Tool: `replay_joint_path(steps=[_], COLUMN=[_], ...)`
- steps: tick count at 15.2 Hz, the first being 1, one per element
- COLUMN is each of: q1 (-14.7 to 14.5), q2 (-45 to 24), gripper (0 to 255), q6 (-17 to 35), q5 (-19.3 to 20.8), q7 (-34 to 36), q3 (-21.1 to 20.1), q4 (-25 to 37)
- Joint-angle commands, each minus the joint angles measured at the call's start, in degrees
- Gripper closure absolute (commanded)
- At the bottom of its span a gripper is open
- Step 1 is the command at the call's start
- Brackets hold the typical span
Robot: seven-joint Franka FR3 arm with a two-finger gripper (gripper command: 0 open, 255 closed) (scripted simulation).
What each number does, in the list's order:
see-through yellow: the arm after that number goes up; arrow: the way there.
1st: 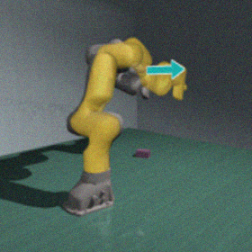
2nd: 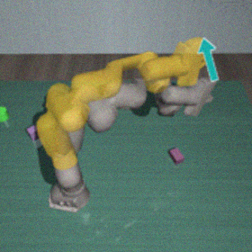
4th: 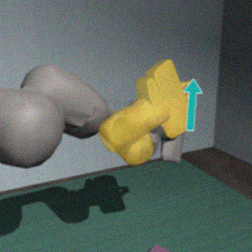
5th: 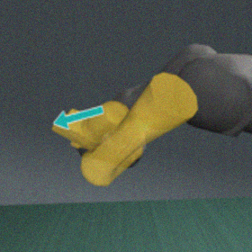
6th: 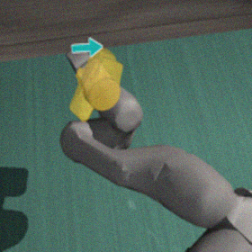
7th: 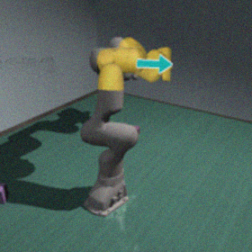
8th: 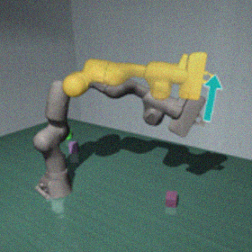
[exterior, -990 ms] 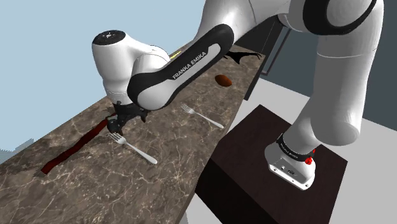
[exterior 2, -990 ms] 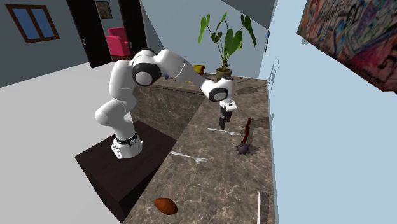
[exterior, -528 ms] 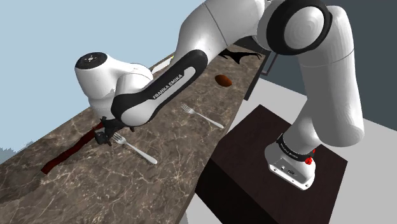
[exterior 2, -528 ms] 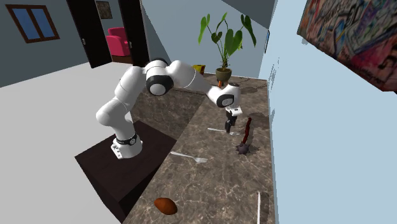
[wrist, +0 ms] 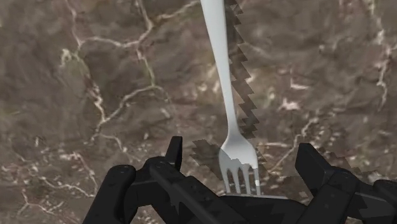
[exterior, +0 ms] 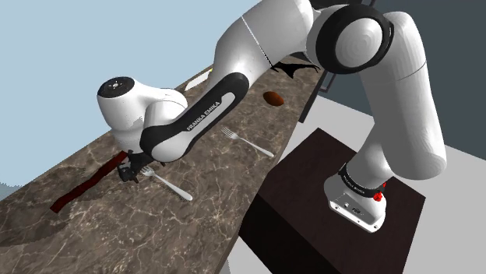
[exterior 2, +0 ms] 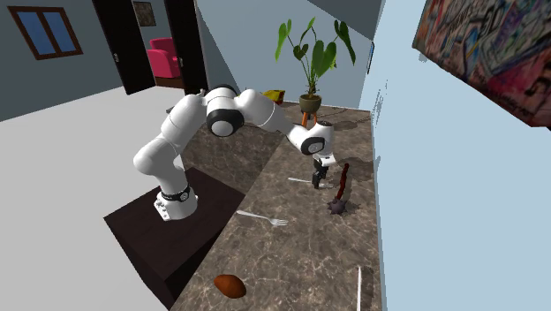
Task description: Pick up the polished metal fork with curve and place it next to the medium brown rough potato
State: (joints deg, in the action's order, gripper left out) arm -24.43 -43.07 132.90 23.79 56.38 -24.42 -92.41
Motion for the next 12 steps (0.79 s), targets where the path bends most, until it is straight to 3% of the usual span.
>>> replay_joint_path(steps=[1,5,6,12], q1=[0.0,0.0,0.0,-0.1], q2=[0.0,0.0,0.0,0.0], gripper=[0,0,255,255], q6=[0.1,0.0,0.0,0.1], q5=[0.0,0.0,0.0,0.0], q7=[0.0,0.0,0.0,0.1], q3=[0.0,0.0,0.0,0.0], q4=[0.0,0.0,0.0,-0.1])
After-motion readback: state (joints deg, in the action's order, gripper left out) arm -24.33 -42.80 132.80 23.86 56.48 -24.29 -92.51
